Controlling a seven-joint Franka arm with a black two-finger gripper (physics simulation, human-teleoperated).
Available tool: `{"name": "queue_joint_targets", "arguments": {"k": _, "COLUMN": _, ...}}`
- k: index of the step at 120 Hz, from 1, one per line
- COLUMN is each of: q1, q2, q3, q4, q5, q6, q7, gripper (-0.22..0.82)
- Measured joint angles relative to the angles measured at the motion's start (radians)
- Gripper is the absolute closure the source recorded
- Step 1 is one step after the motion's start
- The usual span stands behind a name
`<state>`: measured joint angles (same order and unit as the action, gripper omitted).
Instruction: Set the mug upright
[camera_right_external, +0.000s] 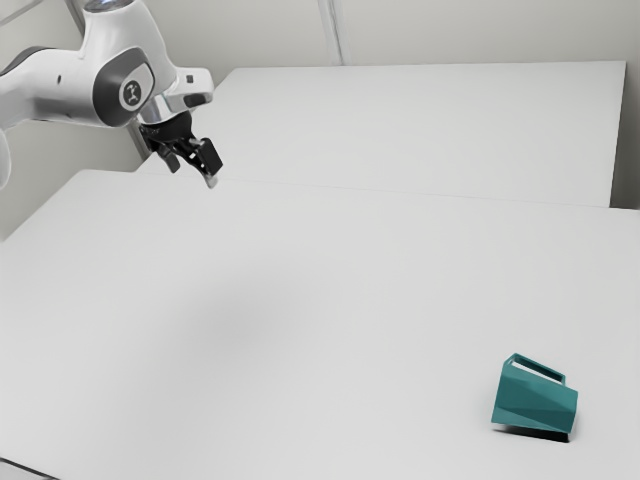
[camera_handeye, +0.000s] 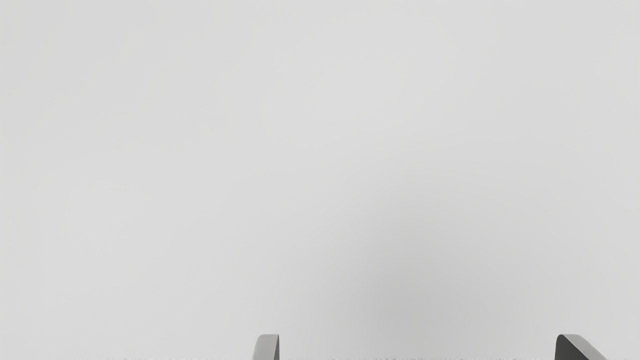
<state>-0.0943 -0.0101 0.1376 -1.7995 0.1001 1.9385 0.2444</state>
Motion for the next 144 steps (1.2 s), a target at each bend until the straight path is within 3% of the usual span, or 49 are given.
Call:
{"name": "queue_joint_targets", "arguments": {"k": 13, "q1": -0.004, "q2": -0.018, "q3": -0.002, "q4": -0.012, "q5": -0.003, "q6": -0.01, "q7": 0.001, "gripper": 0.0}}
{"name": "queue_joint_targets", "arguments": {"k": 30, "q1": 0.049, "q2": -0.034, "q3": -0.097, "q4": -0.028, "q5": -0.06, "q6": -0.035, "q7": -0.01, "gripper": 0.0}}
{"name": "queue_joint_targets", "arguments": {"k": 61, "q1": -0.148, "q2": -0.016, "q3": -0.111, "q4": -0.075, "q5": -0.274, "q6": -0.062, "q7": -0.033, "gripper": 0.0}}
{"name": "queue_joint_targets", "arguments": {"k": 80, "q1": -0.237, "q2": -0.031, "q3": -0.101, "q4": -0.189, "q5": -0.413, "q6": -0.01, "q7": -0.041, "gripper": 0.0}}
{"name": "queue_joint_targets", "arguments": {"k": 112, "q1": -0.201, "q2": -0.061, "q3": -0.102, "q4": -0.337, "q5": -0.58, "q6": 0.092, "q7": -0.043, "gripper": 0.0}}
{"name": "queue_joint_targets", "arguments": {"k": 144, "q1": -0.336, "q2": -0.053, "q3": -0.104, "q4": -0.449, "q5": -0.684, "q6": 0.264, "q7": -0.043, "gripper": 0.0}}
